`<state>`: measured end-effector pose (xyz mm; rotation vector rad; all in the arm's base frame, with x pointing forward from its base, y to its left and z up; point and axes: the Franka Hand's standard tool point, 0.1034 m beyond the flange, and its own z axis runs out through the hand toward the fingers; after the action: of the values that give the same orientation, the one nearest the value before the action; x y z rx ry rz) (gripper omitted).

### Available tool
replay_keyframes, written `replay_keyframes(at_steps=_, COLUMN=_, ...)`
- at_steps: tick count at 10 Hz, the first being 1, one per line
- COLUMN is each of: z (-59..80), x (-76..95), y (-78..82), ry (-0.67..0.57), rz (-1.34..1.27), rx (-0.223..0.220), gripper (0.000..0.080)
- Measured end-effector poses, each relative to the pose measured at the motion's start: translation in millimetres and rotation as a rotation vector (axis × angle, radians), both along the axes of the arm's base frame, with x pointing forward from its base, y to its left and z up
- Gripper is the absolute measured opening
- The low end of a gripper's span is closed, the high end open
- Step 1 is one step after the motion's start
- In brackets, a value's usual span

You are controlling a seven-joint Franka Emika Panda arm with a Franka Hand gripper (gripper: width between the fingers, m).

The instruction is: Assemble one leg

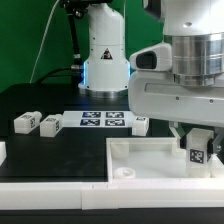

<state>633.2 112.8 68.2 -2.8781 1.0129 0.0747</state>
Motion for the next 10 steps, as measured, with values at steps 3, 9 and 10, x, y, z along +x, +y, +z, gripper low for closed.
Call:
replay_keyframes(at_steps=3, z=-0.1, x=-1.2, y=1.9, ry=0.038, rz=-0.352, rx=-0.017, gripper=0.0291)
replay_keyframes(at_steps=9, z=0.0, x=-1.6, y=4.7, ry=0.04, rz=-0.362, rx=-0.009, gripper=0.0614)
replay_keyframes(at_steps=10, z=0.2, x=-1.8, y=6.6, ry=0.025, rz=-0.217, rx=-0.006, gripper=0.0643)
